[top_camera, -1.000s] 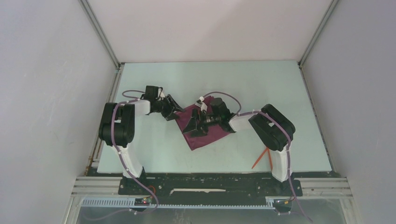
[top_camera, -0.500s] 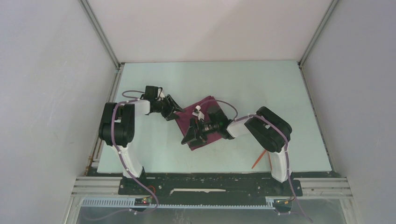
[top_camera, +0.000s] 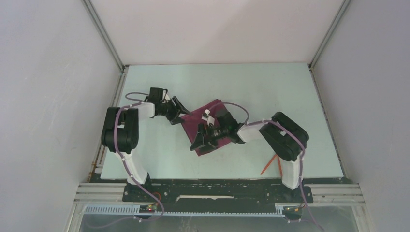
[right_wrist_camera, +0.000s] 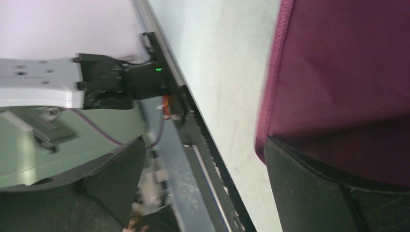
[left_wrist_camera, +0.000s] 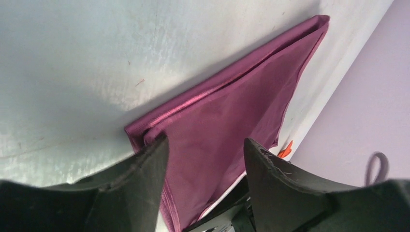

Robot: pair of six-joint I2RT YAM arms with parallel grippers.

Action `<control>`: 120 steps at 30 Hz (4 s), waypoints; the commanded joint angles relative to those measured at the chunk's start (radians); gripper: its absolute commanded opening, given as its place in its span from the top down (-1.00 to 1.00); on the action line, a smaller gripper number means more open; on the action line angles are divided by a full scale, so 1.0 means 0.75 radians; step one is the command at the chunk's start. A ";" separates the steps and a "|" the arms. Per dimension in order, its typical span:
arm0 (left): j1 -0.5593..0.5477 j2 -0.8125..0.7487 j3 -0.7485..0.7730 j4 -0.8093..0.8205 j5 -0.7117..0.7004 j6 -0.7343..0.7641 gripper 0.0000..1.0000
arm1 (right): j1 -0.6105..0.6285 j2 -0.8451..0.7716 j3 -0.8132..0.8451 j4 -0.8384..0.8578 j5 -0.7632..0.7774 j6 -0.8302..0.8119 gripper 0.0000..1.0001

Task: Fold the napkin into a case and place the utensils inside
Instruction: Smooth out the upper triangle-folded napkin, then pick up the upper triangle-folded napkin from the center of the board.

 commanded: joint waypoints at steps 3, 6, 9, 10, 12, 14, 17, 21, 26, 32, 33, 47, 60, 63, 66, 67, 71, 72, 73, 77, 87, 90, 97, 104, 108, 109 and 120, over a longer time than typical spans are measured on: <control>0.013 -0.251 0.157 -0.158 -0.014 0.058 -0.39 | 0.130 -0.394 0.242 -1.011 0.696 -0.493 -0.99; 0.028 -0.346 0.206 -0.238 -0.003 0.090 -0.41 | 0.295 -0.351 0.393 -1.338 1.350 -0.611 -0.97; 0.057 -0.458 0.167 -0.260 -0.052 0.100 -0.41 | 0.452 -0.201 0.656 -1.697 1.779 -0.612 -0.62; 0.068 -0.500 0.144 -0.262 -0.078 0.104 -0.41 | 0.487 -0.146 0.732 -1.779 1.837 -0.603 -0.42; 0.091 -0.574 0.099 -0.273 -0.153 0.126 -0.41 | 0.534 -0.056 0.844 -1.862 1.864 -0.597 -0.21; 0.116 -0.636 0.062 -0.295 -0.219 0.155 -0.41 | 0.558 0.017 0.925 -1.892 1.844 -0.608 -0.05; 0.175 -0.708 0.007 -0.323 -0.255 0.197 -0.41 | 0.590 0.106 1.028 -1.930 1.822 -0.628 0.07; 0.237 -0.754 -0.043 -0.326 -0.247 0.233 -0.41 | 0.598 0.204 1.125 -1.956 1.777 -0.634 0.00; 0.270 -0.758 -0.061 -0.319 -0.227 0.255 -0.41 | 0.596 0.267 1.184 -1.928 1.698 -0.648 -0.05; 0.306 -0.737 -0.079 -0.296 -0.189 0.259 -0.40 | 0.576 0.306 1.233 -1.916 1.610 -0.663 0.06; 0.313 -0.735 -0.083 -0.292 -0.180 0.256 -0.40 | 0.570 0.308 1.232 -1.912 1.593 -0.661 0.08; 0.362 -0.720 -0.101 -0.253 -0.113 0.240 -0.40 | 0.517 0.369 1.240 -1.931 1.520 -0.678 -0.07; 0.378 -0.720 -0.111 -0.233 -0.082 0.231 -0.40 | 0.444 0.367 1.096 -1.807 1.382 -0.704 0.10; 0.382 -0.718 -0.115 -0.226 -0.072 0.229 -0.40 | 0.439 0.376 1.063 -1.784 1.372 -0.710 0.15; 0.382 -0.716 -0.117 -0.224 -0.068 0.227 -0.40 | 0.437 0.377 1.017 -1.740 1.378 -0.719 0.24; 0.383 -0.716 -0.117 -0.223 -0.068 0.228 -0.40 | 0.434 0.374 0.997 -1.721 1.377 -0.721 0.28; 0.386 -0.716 -0.122 -0.220 -0.069 0.229 -0.40 | 0.412 0.347 0.925 -1.650 1.388 -0.732 0.40; 0.386 -0.715 -0.122 -0.221 -0.068 0.230 -0.40 | 0.405 0.336 0.904 -1.629 1.388 -0.737 0.43; 0.386 -0.714 -0.123 -0.220 -0.067 0.230 -0.40 | 0.395 0.327 0.884 -1.610 1.383 -0.744 0.47; 0.386 -0.707 -0.126 -0.214 -0.064 0.231 -0.40 | 0.362 0.307 0.853 -1.559 1.309 -0.817 0.88; 0.384 -0.587 -0.294 0.094 0.165 -0.005 -0.46 | 0.270 0.095 0.819 -1.438 0.957 -0.841 1.00; 0.382 -0.559 -0.384 0.245 0.199 -0.132 -0.46 | 0.228 0.026 0.761 -1.372 0.852 -0.799 1.00; 0.330 -0.503 -0.564 0.525 0.196 -0.355 -0.47 | 0.153 -0.060 0.644 -1.264 0.694 -0.734 1.00; 0.237 -0.362 -0.622 0.720 0.179 -0.470 -0.48 | 0.132 -0.123 0.606 -1.229 0.651 -0.706 1.00; 0.220 -0.341 -0.614 0.720 0.170 -0.462 -0.47 | 0.135 -0.116 0.599 -1.218 0.659 -0.702 1.00; 0.219 -0.346 -0.618 0.720 0.167 -0.459 -0.47 | 0.141 -0.108 0.599 -1.219 0.676 -0.703 1.00; 0.218 -0.422 -0.616 0.623 0.144 -0.369 -0.47 | 0.262 0.051 0.765 -1.468 0.993 -0.806 1.00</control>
